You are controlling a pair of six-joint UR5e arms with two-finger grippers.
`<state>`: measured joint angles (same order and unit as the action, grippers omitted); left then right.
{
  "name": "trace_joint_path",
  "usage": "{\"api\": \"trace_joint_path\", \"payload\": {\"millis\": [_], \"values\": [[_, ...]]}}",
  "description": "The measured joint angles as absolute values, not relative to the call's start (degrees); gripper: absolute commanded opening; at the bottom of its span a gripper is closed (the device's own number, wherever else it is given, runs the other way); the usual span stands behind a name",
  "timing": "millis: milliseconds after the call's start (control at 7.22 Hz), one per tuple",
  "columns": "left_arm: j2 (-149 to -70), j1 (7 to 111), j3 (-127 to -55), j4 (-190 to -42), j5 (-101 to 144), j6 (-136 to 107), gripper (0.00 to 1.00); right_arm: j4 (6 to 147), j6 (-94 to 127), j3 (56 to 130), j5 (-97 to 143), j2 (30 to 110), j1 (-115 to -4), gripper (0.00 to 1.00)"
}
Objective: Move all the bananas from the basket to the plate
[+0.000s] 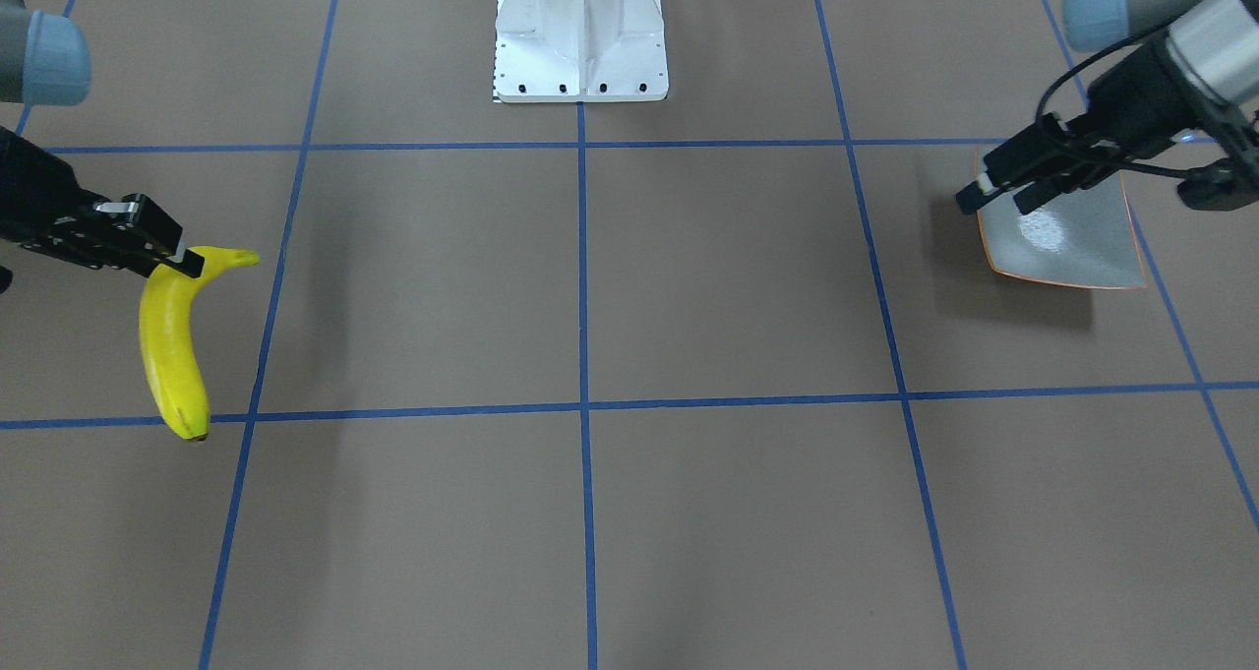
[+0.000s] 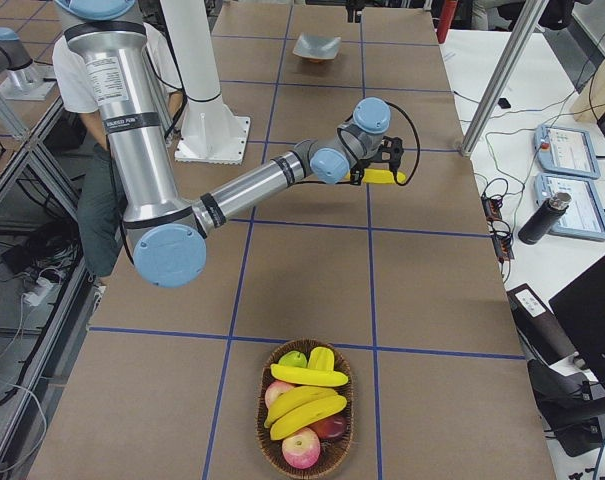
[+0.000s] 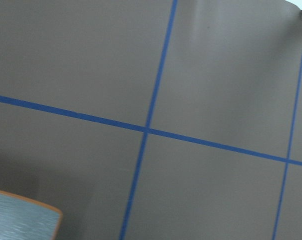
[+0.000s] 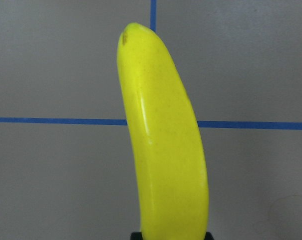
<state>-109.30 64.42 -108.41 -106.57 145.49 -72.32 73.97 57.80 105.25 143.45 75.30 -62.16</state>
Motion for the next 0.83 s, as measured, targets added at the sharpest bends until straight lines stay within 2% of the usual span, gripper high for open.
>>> {"api": "trace_joint_path", "payload": {"millis": [415,831], "values": [[-122.8,51.0,-103.1,-106.8,135.1,-86.9,1.00,73.9,68.9,108.1,137.5,70.8,-54.1,0.00],[-131.6,44.1,-96.1,-109.2,130.7,-92.5,1.00,74.0,78.6,110.5,131.4,65.9,-45.7,0.00]]}}
